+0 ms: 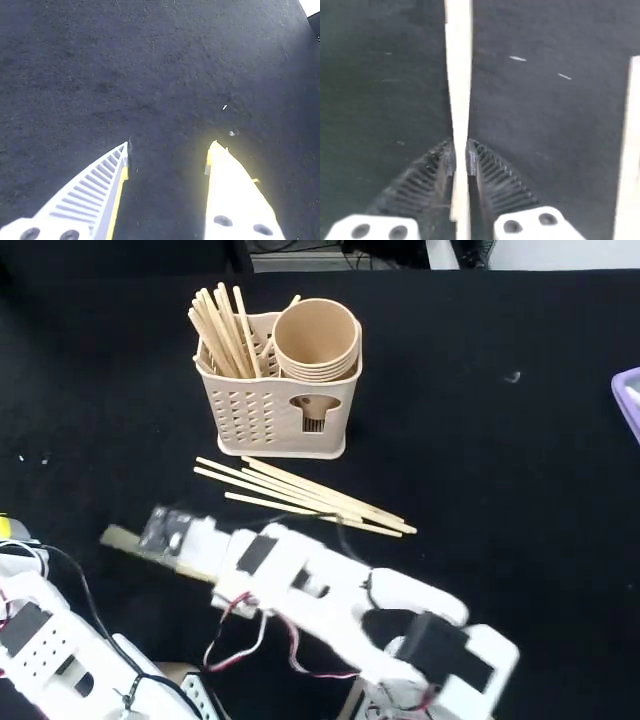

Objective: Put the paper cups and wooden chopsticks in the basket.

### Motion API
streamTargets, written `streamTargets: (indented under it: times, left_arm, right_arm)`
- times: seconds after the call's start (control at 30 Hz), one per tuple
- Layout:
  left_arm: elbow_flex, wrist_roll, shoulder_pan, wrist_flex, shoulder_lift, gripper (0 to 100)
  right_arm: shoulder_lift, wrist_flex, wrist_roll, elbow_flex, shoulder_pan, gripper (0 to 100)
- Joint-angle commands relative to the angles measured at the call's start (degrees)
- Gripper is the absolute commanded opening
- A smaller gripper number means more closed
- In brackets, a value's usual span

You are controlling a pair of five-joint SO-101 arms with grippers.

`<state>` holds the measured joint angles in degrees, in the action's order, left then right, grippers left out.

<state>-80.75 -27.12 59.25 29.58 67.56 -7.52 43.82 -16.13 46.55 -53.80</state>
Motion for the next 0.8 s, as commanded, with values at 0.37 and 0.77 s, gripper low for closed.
streamTargets:
  times: [0.37,0.77]
  left_arm:
    - [2.5,-0.4,0.4,-1.0,0.8,25]
    - [2.5,-0.4,0.4,-1.0,0.8,25]
  right_arm:
    - [-23.8,-0.7,0.1,10.8,2.5,1.0]
    - [0.7,-7.3,4.2,-0.7,-2.2,1.4]
